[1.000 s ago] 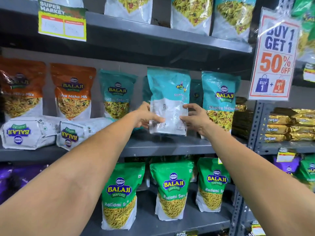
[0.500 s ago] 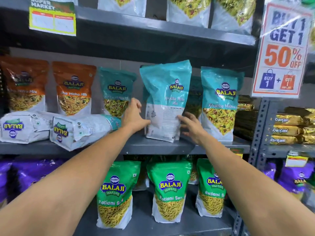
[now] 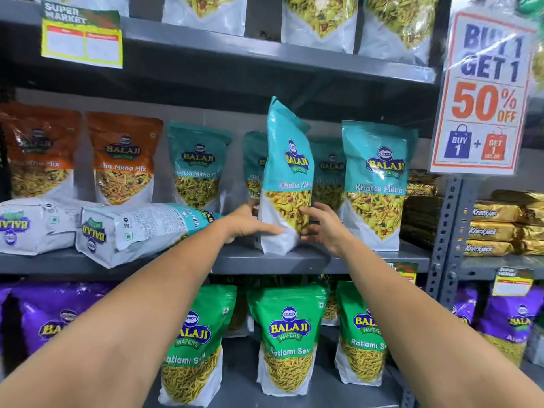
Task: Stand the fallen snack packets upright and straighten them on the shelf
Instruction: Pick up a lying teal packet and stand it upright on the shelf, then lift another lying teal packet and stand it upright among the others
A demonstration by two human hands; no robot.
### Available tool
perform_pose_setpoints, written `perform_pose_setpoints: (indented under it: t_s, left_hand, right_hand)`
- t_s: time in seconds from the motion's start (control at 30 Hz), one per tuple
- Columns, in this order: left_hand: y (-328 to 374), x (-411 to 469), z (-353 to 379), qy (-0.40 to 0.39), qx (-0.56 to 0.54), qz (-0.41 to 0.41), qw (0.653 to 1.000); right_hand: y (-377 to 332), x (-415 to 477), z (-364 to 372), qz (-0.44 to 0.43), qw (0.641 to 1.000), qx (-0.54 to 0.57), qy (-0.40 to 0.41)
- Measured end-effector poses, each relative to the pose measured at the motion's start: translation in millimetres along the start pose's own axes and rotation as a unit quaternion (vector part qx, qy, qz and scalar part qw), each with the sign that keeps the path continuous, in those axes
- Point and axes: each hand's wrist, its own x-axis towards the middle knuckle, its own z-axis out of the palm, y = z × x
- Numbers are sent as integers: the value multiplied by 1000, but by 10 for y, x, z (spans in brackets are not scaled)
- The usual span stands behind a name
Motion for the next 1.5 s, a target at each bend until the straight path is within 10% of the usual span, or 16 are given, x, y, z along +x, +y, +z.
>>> perform_pose_setpoints:
  t_s: [0.6, 0.83, 0.97, 1.07, 1.5]
  left_hand:
    - [-18, 160, -53, -30, -12, 5, 999]
    - [74, 85, -1211, 157, 353, 14, 922]
    - [117, -206, -1866, 57, 549, -192, 812]
    - [108, -403, -1971, -94, 481, -297, 819]
    - [-184, -328, -2276, -131, 318, -297, 891]
  right_hand:
    - [-66, -20, -142, -77, 976, -190, 69]
    - [46, -466, 499, -324, 785, -446, 284]
    - [-2, -569, 1321, -185, 866, -433, 170]
    - [-85, -588, 1897, 49, 982, -180, 17]
    - [-70, -397, 2560, 186, 970, -148, -55]
